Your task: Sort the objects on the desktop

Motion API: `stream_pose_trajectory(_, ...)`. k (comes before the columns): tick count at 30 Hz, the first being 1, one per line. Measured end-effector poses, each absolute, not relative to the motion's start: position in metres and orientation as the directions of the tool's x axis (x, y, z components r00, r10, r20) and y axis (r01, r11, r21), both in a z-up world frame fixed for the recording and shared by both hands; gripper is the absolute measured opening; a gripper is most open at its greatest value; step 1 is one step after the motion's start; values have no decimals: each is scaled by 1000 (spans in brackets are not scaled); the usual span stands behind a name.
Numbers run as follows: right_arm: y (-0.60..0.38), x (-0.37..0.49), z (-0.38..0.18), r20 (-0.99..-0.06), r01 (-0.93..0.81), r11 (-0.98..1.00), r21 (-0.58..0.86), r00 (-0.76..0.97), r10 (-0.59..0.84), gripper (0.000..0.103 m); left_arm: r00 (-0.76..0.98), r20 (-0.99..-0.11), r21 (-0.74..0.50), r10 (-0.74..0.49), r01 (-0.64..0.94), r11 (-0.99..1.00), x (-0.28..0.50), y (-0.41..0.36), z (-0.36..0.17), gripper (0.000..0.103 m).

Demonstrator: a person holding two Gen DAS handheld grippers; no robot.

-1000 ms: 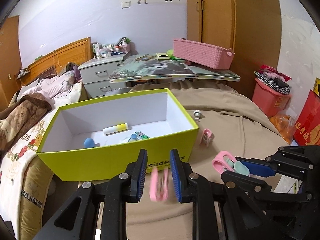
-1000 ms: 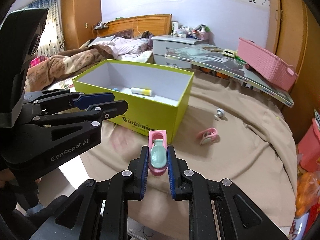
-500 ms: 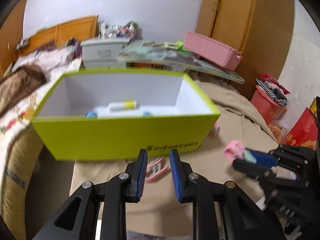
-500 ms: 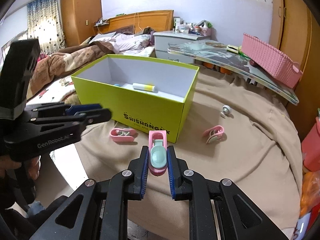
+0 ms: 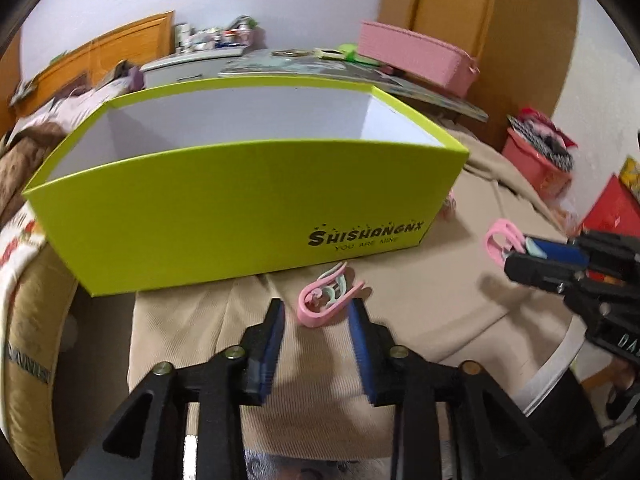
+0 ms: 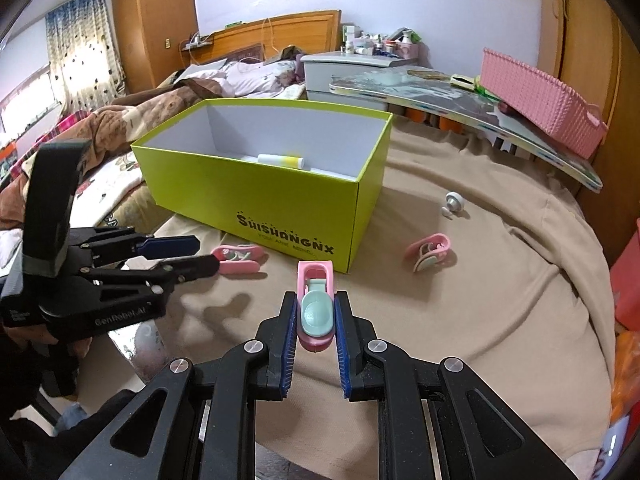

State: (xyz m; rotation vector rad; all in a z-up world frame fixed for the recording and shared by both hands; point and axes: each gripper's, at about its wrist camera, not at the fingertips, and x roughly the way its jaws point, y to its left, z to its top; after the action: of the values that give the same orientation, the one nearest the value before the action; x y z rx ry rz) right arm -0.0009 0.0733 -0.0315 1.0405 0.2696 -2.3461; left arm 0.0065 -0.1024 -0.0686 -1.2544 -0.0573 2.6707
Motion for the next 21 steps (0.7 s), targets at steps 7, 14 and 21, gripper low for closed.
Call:
stream_pose_trajectory(7, 74, -3, -33, -737, 558, -829, 42, -543, -403, 18, -613, -760, -83, 213, -234, -969, -6, -96, -77, 42)
stream_pose_trajectory(14, 75, -5, -35, -742, 554, -832, 45, -539, -399, 18, -607, -770, -36, 197, -266, -963, -17, -90, -85, 43)
stream_pose_trajectory(21, 75, -6, -36, -744, 552, -833, 48, -536, -398, 18, -599, -770, -64, 219, -269, -961, -23, -87, -85, 35)
